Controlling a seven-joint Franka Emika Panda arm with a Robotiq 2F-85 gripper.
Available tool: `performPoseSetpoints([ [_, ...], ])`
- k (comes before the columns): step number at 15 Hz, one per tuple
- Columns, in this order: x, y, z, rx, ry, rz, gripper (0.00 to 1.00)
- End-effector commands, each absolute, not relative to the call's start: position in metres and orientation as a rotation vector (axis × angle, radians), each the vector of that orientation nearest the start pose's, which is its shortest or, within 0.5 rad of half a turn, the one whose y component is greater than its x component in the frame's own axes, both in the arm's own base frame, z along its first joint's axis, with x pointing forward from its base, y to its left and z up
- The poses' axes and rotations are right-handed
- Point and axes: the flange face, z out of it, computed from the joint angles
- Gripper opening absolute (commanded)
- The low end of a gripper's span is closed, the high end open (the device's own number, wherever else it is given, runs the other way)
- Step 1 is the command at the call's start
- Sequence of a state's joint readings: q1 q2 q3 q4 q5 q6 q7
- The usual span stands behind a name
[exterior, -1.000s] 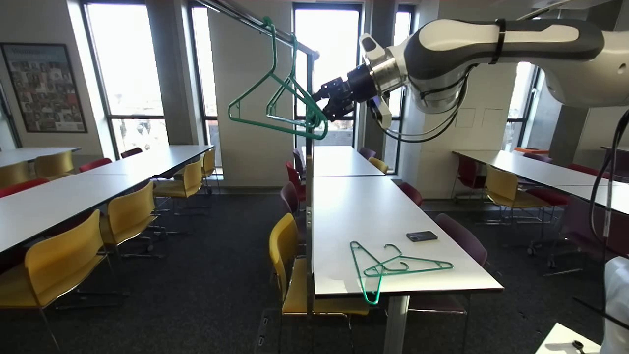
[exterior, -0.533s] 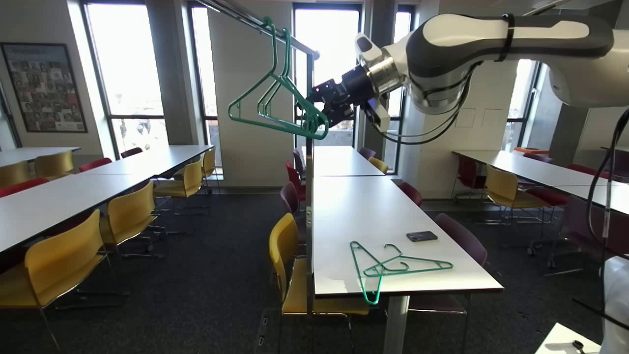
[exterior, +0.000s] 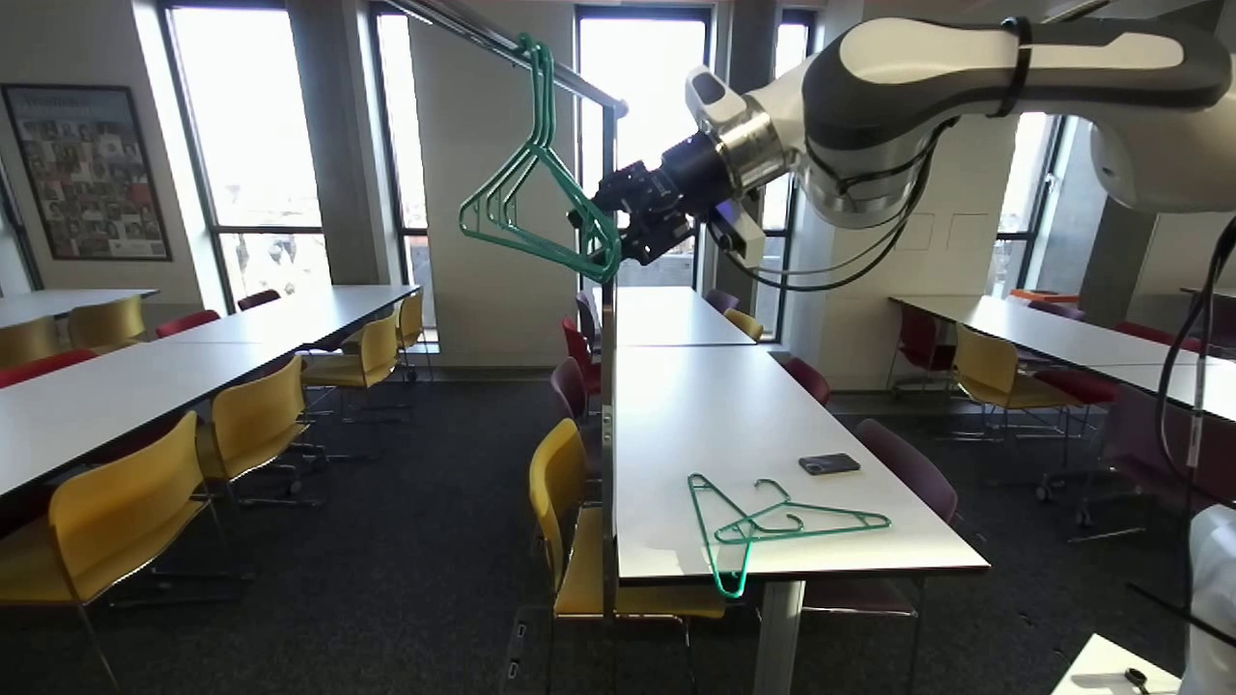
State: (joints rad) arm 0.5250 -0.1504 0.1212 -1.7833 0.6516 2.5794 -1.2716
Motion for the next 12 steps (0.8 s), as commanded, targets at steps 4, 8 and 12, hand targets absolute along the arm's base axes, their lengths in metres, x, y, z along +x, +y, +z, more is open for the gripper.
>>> performPoseSetpoints([
  [4, 0.456, 0.298, 0.733, -1.872, -1.802, -1.518, 1.00],
  [8, 0.469, 0.257, 0.749, -1.956, -1.755, -1.586, 1.00],
  [12, 0.469, 0.221, 0.761, -2.015, -1.737, -1.637, 1.00],
])
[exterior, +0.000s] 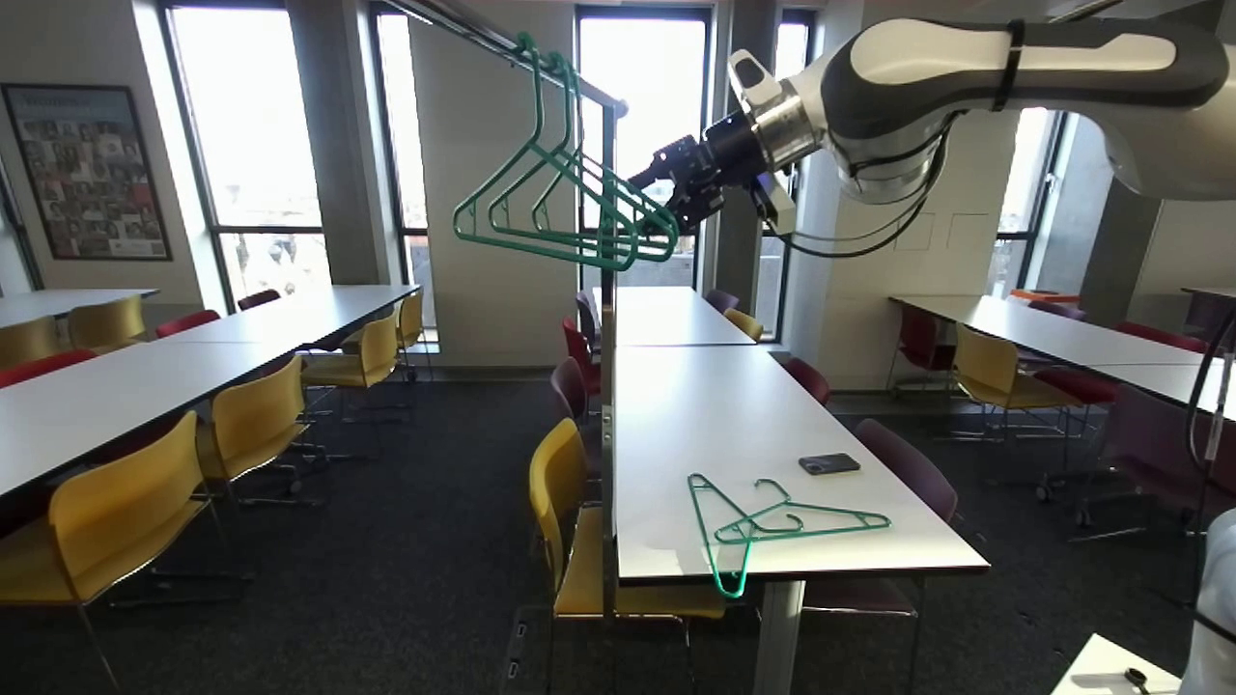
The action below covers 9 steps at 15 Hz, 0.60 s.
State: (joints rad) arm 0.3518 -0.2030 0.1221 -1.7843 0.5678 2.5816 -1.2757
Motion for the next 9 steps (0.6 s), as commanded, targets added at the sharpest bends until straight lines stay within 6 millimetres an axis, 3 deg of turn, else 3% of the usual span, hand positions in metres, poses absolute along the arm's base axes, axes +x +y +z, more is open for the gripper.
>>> performPoseSetpoints([
  [1, 0.468, 0.215, 0.763, -2.025, -1.739, -1.643, 1.00],
  [5, 0.468, 0.204, 0.762, -2.053, -1.744, -1.642, 1.00],
  [9, 0.464, 0.225, 0.752, -2.012, -1.789, -1.582, 1.00],
])
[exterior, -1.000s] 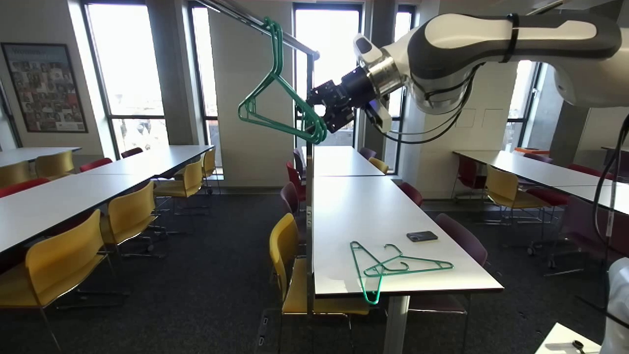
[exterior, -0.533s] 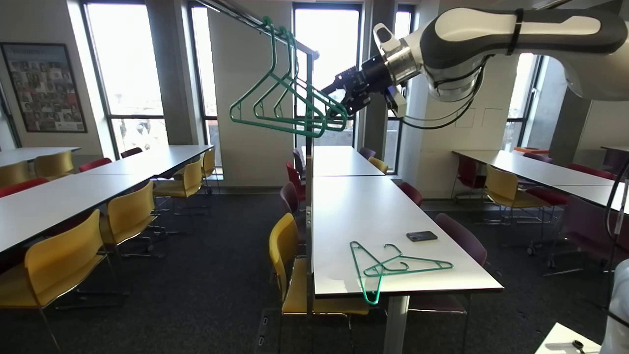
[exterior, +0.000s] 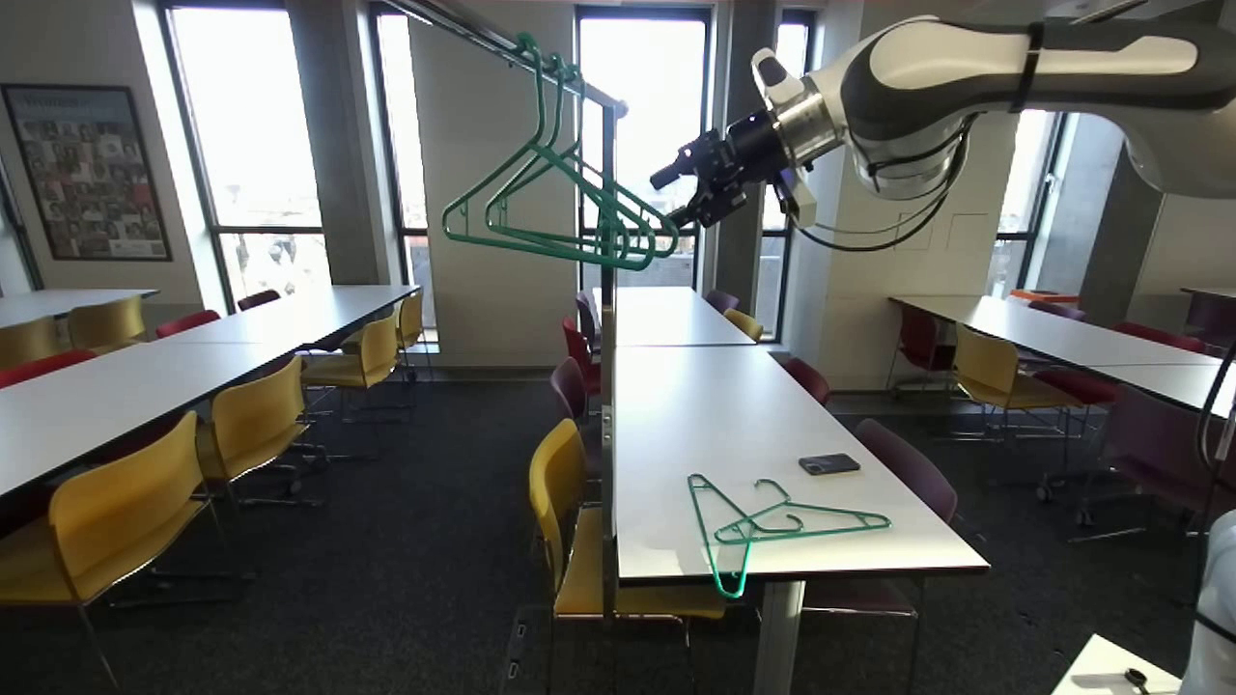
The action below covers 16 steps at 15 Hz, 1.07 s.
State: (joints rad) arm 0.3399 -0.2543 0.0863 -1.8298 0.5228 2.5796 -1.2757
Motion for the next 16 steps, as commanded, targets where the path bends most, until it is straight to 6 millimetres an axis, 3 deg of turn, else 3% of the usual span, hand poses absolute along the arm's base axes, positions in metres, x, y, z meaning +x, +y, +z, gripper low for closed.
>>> performPoseSetpoints([
  [1, 0.461, 0.232, 0.750, -1.995, -1.803, -1.569, 1.00],
  [6, 0.442, 0.266, 0.751, -1.901, -1.879, -1.528, 1.00],
  [16, 0.412, 0.311, 0.754, -1.764, -1.958, -1.494, 1.00],
])
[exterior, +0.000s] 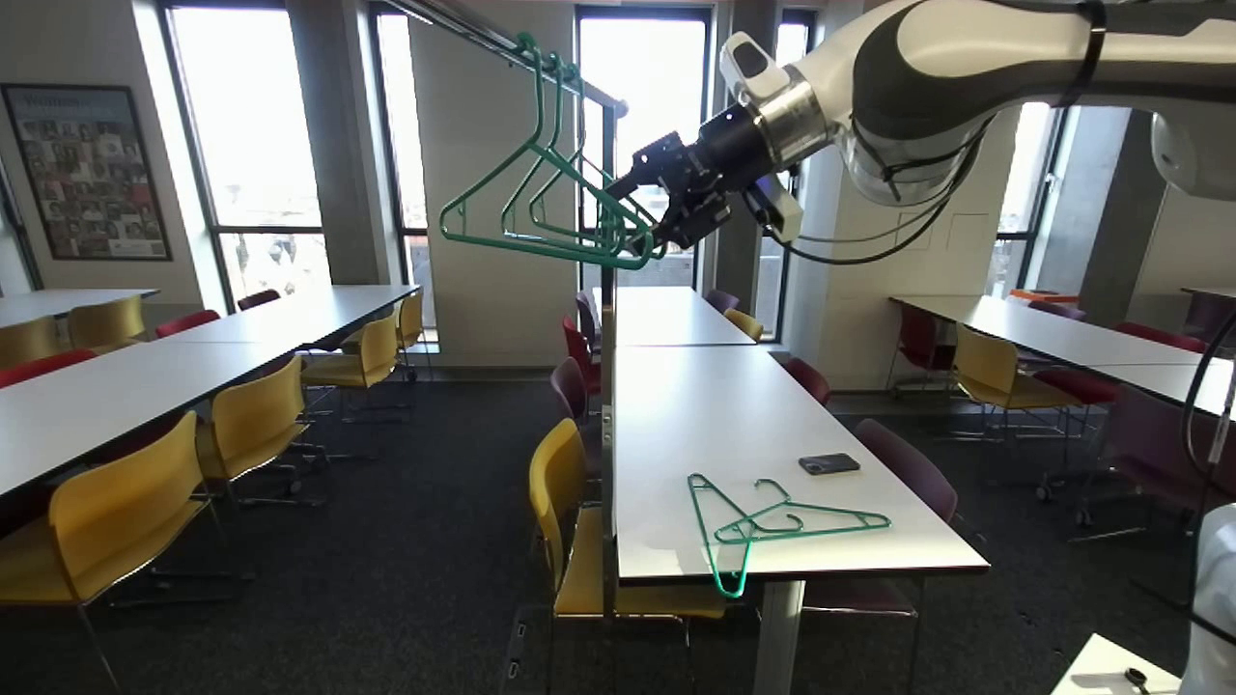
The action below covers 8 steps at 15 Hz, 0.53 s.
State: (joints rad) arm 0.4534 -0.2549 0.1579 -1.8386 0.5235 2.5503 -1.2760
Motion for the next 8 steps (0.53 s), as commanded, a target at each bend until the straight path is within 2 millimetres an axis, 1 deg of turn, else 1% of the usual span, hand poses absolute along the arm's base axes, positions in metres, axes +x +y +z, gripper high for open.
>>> performPoseSetpoints([
  [1, 0.410, 0.314, 0.754, 1.891, 2.115, 1.604, 1.00],
  [5, 0.402, 0.320, 0.754, 1.880, 2.139, 1.608, 1.00],
  [8, 0.391, 0.315, 0.758, 1.865, 2.092, 1.586, 1.00],
])
